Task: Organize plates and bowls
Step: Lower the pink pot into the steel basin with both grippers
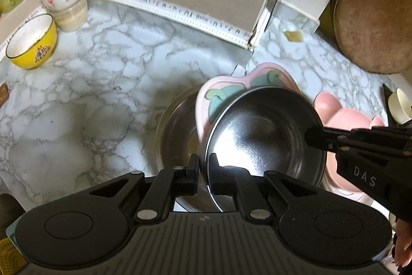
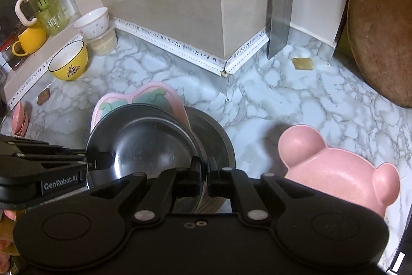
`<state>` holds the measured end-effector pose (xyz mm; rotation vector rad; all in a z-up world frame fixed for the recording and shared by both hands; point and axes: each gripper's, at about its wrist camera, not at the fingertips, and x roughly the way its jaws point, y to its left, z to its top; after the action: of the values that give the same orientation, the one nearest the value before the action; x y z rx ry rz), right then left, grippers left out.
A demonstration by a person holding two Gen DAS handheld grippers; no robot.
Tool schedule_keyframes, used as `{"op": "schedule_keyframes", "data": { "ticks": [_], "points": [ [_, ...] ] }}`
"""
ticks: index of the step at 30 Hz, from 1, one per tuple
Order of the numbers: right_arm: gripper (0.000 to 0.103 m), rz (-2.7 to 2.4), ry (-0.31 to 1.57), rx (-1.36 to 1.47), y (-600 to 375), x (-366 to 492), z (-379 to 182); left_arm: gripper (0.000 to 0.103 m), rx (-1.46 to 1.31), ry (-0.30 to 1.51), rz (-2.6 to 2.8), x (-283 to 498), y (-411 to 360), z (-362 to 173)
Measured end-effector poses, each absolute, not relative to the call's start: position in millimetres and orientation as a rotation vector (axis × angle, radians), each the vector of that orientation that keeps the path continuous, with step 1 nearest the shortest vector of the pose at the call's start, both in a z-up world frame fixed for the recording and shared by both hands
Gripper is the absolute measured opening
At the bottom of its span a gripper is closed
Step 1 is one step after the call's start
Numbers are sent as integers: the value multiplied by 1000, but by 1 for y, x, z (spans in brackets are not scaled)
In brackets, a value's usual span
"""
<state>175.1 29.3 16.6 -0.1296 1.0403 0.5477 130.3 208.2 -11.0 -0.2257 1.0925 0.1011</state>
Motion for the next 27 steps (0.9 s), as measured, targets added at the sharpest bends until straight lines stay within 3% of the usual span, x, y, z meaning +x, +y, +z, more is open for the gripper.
{"op": "schedule_keyframes", "data": {
  "ticks": [27],
  "points": [
    [7, 546, 1132, -127, 52, 212, -28, 7, -223, 1128, 140, 169, 223, -53]
  ]
}}
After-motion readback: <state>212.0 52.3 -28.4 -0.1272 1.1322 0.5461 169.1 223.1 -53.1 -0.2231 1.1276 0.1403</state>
